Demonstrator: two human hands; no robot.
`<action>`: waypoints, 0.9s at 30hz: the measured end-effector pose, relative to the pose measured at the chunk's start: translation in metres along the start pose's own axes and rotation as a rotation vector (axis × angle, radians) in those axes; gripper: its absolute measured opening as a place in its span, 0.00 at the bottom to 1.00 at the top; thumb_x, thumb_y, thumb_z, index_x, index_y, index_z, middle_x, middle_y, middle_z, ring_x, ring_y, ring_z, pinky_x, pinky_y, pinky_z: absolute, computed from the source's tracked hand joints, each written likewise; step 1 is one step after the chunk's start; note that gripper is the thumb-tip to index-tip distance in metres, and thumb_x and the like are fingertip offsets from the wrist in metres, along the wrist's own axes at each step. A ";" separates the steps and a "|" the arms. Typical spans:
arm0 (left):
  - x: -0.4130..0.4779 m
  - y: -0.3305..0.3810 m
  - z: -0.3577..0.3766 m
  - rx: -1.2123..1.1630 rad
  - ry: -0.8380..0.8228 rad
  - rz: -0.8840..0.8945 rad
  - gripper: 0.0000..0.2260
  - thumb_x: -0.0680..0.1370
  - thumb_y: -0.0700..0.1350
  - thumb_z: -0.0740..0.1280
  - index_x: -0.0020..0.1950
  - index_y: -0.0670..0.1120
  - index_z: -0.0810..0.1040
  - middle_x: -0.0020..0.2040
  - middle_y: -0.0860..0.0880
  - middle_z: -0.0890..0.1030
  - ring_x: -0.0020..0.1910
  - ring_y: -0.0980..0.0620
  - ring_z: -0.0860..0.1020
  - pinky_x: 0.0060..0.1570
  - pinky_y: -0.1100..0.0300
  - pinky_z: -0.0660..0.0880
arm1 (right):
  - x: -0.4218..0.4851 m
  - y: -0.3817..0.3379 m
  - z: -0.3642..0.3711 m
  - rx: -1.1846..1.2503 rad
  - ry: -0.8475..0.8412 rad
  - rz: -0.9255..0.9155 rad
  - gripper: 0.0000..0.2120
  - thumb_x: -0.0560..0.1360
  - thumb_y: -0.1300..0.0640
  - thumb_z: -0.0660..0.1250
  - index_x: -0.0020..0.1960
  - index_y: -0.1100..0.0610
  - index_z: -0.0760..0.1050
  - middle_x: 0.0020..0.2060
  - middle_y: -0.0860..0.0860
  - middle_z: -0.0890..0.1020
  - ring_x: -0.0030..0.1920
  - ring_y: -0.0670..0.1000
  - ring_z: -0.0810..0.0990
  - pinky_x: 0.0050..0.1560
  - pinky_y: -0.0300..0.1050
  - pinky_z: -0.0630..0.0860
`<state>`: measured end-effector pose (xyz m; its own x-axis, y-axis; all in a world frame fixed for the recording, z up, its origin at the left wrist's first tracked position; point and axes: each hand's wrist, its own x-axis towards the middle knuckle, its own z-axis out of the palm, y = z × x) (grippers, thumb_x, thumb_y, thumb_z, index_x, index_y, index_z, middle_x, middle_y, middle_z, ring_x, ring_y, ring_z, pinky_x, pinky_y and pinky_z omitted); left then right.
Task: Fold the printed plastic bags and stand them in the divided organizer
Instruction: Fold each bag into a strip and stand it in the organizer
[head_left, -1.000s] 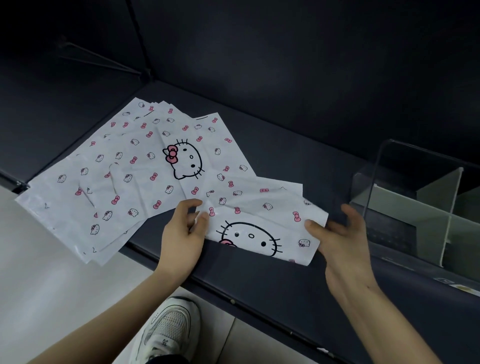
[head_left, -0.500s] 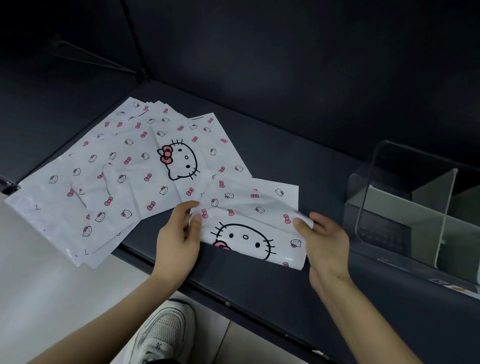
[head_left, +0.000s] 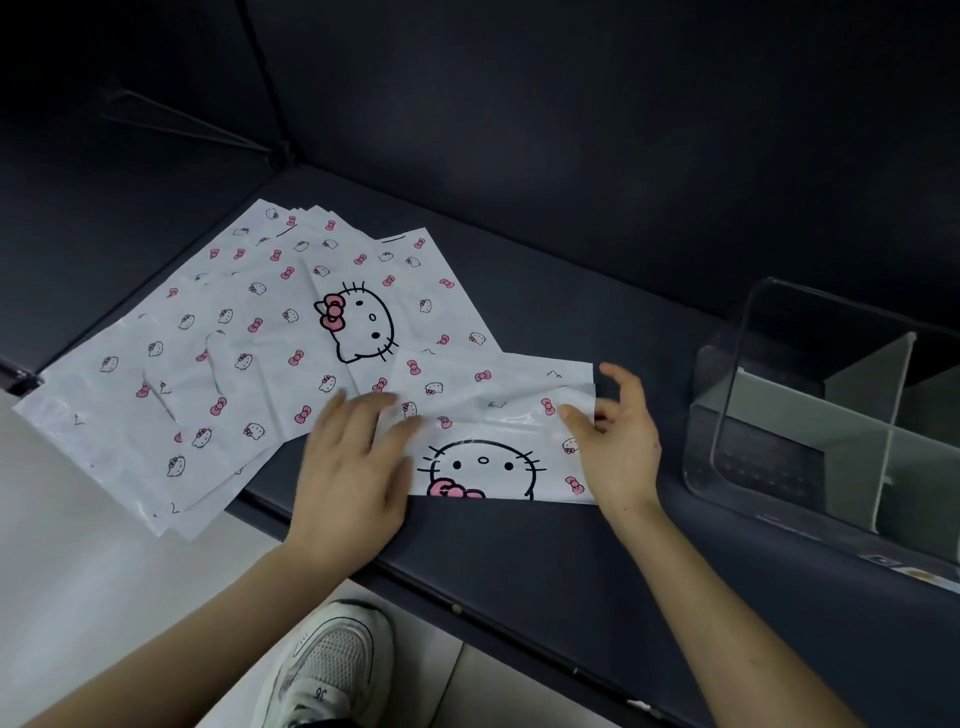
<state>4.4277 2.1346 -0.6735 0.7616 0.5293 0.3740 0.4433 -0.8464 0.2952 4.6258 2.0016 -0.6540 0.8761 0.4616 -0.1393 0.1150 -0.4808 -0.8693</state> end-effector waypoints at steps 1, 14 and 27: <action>0.003 0.003 0.004 -0.018 -0.058 0.067 0.16 0.76 0.44 0.60 0.60 0.42 0.79 0.61 0.40 0.77 0.63 0.39 0.73 0.68 0.42 0.63 | 0.001 -0.001 0.001 -0.010 0.006 0.005 0.24 0.74 0.58 0.71 0.66 0.48 0.67 0.36 0.41 0.80 0.33 0.34 0.76 0.36 0.24 0.68; 0.015 0.011 0.025 0.123 -0.360 0.097 0.26 0.82 0.58 0.45 0.74 0.47 0.67 0.74 0.41 0.65 0.74 0.42 0.61 0.73 0.49 0.51 | 0.007 0.005 0.003 -0.055 0.044 0.083 0.18 0.75 0.61 0.67 0.63 0.54 0.68 0.34 0.45 0.77 0.34 0.40 0.75 0.33 0.27 0.66; 0.024 0.008 0.031 0.060 -0.376 0.111 0.27 0.83 0.59 0.44 0.75 0.46 0.64 0.75 0.43 0.63 0.75 0.45 0.58 0.74 0.54 0.48 | 0.004 -0.002 0.000 -0.187 0.012 0.011 0.15 0.77 0.63 0.63 0.63 0.56 0.68 0.38 0.60 0.80 0.37 0.54 0.78 0.40 0.43 0.70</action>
<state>4.4639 2.1383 -0.6893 0.9217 0.3848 0.0491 0.3665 -0.9053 0.2147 4.6287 2.0042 -0.6531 0.8831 0.4471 -0.1419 0.1892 -0.6163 -0.7645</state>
